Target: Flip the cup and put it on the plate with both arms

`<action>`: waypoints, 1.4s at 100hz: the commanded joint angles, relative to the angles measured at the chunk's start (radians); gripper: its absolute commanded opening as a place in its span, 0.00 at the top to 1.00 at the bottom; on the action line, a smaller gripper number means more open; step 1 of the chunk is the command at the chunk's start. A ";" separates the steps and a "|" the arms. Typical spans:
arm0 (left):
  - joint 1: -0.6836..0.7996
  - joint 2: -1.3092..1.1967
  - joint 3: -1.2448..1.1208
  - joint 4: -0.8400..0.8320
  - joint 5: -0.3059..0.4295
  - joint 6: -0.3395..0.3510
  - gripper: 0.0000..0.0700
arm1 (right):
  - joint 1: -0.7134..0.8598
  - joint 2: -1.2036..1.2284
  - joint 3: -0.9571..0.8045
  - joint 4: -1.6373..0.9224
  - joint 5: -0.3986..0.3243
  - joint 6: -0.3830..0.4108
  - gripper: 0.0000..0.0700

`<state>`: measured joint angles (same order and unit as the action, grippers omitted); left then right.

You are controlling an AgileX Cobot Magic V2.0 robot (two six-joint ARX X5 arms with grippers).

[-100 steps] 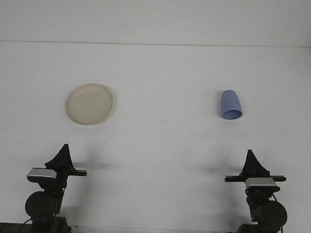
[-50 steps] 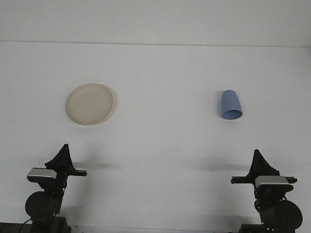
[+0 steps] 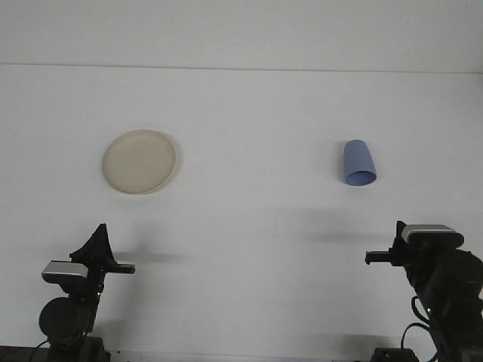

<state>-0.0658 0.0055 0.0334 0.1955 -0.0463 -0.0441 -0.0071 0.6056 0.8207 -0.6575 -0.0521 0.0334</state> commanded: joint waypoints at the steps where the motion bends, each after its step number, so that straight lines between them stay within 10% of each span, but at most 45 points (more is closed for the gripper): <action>1: 0.000 -0.002 -0.019 0.015 0.002 -0.001 0.98 | 0.001 0.032 0.020 0.004 0.000 0.011 1.00; 42: 0.000 -0.002 -0.019 0.015 0.002 -0.001 0.98 | 0.001 0.069 0.020 0.013 0.000 0.011 0.96; 66: 0.000 -0.002 -0.019 0.015 0.002 -0.001 0.98 | 0.001 0.069 0.020 0.006 0.000 0.021 0.21; 140: 0.000 -0.002 -0.019 0.015 0.002 -0.001 0.98 | 0.000 0.391 -0.149 0.544 -0.001 0.006 0.21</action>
<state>-0.0658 0.0055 0.0334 0.1959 -0.0463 -0.0441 -0.0071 0.9619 0.7074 -0.1951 -0.0521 0.0360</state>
